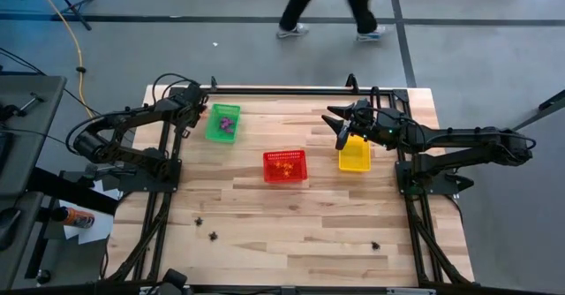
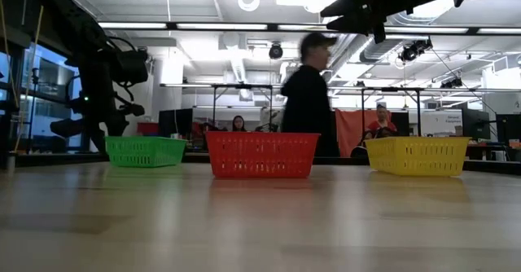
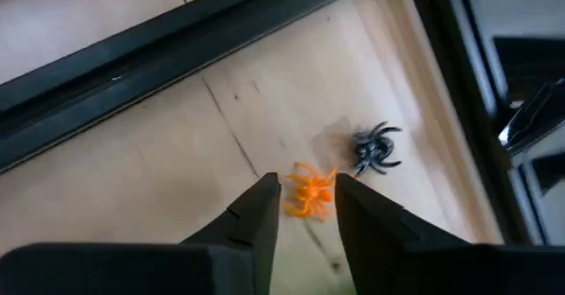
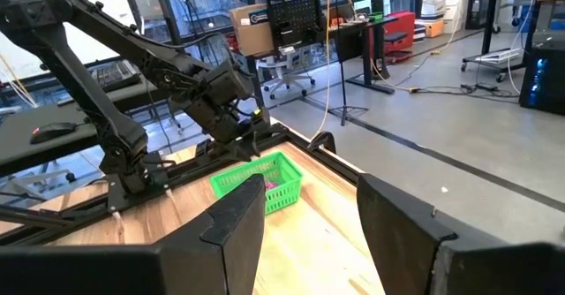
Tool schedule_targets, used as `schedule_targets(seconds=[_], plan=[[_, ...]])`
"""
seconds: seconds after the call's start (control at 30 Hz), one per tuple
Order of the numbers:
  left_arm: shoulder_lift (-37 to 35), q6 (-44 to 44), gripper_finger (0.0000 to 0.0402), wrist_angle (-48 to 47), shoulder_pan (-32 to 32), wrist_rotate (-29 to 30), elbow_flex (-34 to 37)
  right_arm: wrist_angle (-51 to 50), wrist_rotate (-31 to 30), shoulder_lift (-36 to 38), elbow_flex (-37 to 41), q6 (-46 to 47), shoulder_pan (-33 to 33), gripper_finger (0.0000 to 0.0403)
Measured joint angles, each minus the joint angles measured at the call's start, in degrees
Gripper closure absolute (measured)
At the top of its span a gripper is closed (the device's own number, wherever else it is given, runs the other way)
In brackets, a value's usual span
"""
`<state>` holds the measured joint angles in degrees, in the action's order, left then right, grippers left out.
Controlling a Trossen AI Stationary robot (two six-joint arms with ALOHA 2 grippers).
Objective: Sort Halloween decoration
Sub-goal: Put the orange spider toy into the red bin
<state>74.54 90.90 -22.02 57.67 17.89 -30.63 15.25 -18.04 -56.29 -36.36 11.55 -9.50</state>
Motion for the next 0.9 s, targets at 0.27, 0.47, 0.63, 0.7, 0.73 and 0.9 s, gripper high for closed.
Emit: schedule_targets(seconds=[0.27,0.47,0.63,0.7,0.73,0.9], plan=[[3.63,2.1,0.0264,3.97,0.0,0.4,-0.07,-0.02,0.0,0.0,0.0,0.01,-0.66,0.0226],[6.59,4.53,0.0256,4.66,0.5,0.26,-0.15,-0.02,0.0,0.0,0.0,0.4,-0.72,0.0226],[8.35,3.38,0.0256,6.99,0.24,0.4,-0.31,-0.02,0.0,0.0,0.0,0.39,-0.72,0.0226],[8.39,2.32,0.0256,6.99,0.06,0.3,-0.28,-0.08,0.0,0.0,0.0,0.39,-0.72,0.0226],[8.4,1.31,0.0256,6.99,0.07,-0.09,-0.27,-0.16,0.0,0.0,0.0,0.39,-0.72,0.0226],[8.38,-4.96,0.0257,6.28,1.07,-4.82,-0.33,-0.98,0.0,0.0,0.0,0.39,-0.72,0.0226]])
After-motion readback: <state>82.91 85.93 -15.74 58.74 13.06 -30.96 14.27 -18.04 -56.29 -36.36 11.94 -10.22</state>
